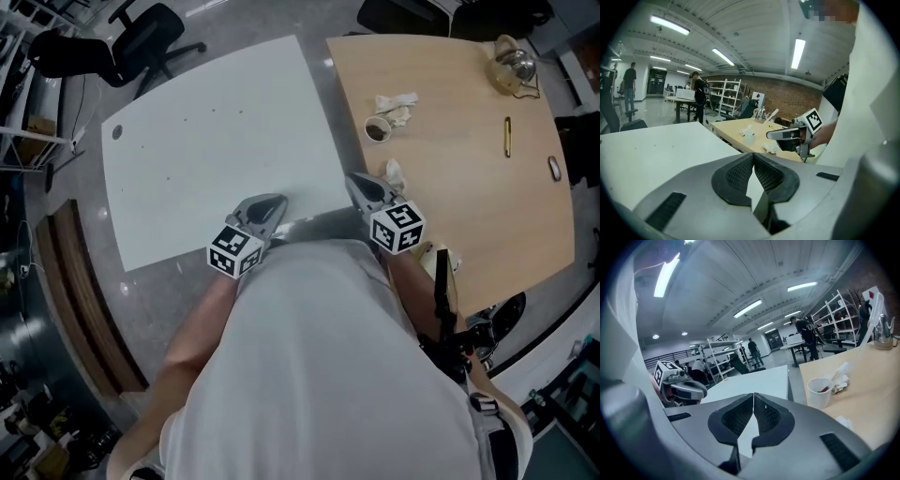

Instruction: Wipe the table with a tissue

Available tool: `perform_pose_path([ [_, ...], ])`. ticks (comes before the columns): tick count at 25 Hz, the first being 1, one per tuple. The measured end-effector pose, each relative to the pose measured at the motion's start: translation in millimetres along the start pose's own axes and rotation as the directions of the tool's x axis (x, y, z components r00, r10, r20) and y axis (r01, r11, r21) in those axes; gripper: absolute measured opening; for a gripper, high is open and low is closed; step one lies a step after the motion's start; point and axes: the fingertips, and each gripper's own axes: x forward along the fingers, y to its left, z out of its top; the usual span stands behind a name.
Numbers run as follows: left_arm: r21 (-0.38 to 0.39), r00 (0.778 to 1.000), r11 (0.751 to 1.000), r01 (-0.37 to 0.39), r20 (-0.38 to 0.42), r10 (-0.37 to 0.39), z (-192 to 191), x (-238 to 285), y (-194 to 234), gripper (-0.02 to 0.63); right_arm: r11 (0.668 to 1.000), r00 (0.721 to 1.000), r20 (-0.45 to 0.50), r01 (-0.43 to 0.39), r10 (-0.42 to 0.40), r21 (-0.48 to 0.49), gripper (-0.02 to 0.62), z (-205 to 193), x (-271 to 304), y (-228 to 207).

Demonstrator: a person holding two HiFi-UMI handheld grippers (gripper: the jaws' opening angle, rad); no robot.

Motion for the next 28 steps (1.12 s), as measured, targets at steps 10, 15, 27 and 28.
perform_pose_path([
  [10, -0.028, 0.994, 0.993, 0.113, 0.005, -0.113, 8, 11, -11, 0.017, 0.986, 0.991, -0.002, 0.132, -0.133, 0.104, 0.017, -21, -31, -18],
  [15, 0.008, 0.990, 0.990, 0.139, -0.003, -0.139, 8, 16, -19, 0.012, 0.973, 0.983, -0.004, 0.184, -0.185, 0.138, 0.017, -31, -45, -21],
  [27, 0.198, 0.964, 0.943, 0.266, -0.075, -0.256, 8, 37, -46, 0.003, 0.944, 0.958, 0.011, 0.279, -0.285, 0.174, 0.017, -38, -70, -42],
  [28, 0.217, 0.957, 0.932, 0.291, -0.082, -0.280, 11, 39, -52, 0.003, 0.941, 0.956, 0.013, 0.287, -0.294, 0.176, 0.017, -38, -72, -44],
])
